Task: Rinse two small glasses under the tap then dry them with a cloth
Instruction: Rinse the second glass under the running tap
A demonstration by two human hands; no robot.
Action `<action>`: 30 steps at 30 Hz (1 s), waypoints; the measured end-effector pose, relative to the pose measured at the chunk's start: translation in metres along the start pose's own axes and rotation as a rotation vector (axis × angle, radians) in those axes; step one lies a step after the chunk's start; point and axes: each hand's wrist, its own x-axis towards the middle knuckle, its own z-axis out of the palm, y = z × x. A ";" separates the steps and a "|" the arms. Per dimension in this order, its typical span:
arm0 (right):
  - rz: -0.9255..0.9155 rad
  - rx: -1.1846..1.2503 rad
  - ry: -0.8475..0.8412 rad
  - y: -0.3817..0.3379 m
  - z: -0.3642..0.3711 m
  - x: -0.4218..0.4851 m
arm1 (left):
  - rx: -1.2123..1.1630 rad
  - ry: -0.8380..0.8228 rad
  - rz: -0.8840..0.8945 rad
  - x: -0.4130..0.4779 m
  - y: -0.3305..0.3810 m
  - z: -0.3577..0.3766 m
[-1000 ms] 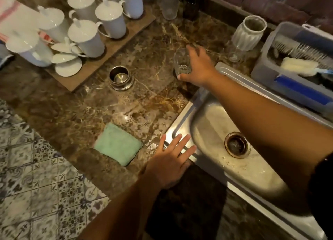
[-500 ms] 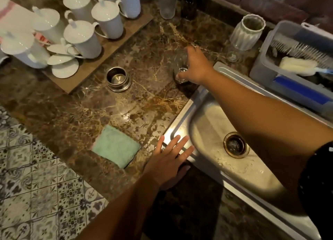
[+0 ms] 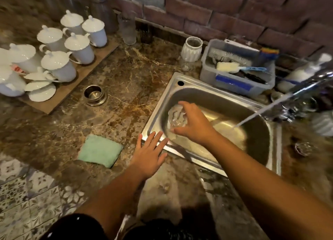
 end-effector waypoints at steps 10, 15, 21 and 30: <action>0.140 0.133 0.162 0.064 -0.052 -0.091 | -0.457 0.155 -0.233 0.013 0.072 -0.022; 0.229 0.208 0.261 0.092 -0.064 -0.113 | -1.237 0.071 -0.357 0.039 0.143 -0.053; 0.251 0.266 0.276 0.113 -0.073 -0.109 | -1.988 -0.327 -0.554 0.087 0.198 -0.069; 0.267 0.295 0.224 0.147 -0.083 -0.079 | -1.982 -0.432 -0.603 0.134 0.219 -0.067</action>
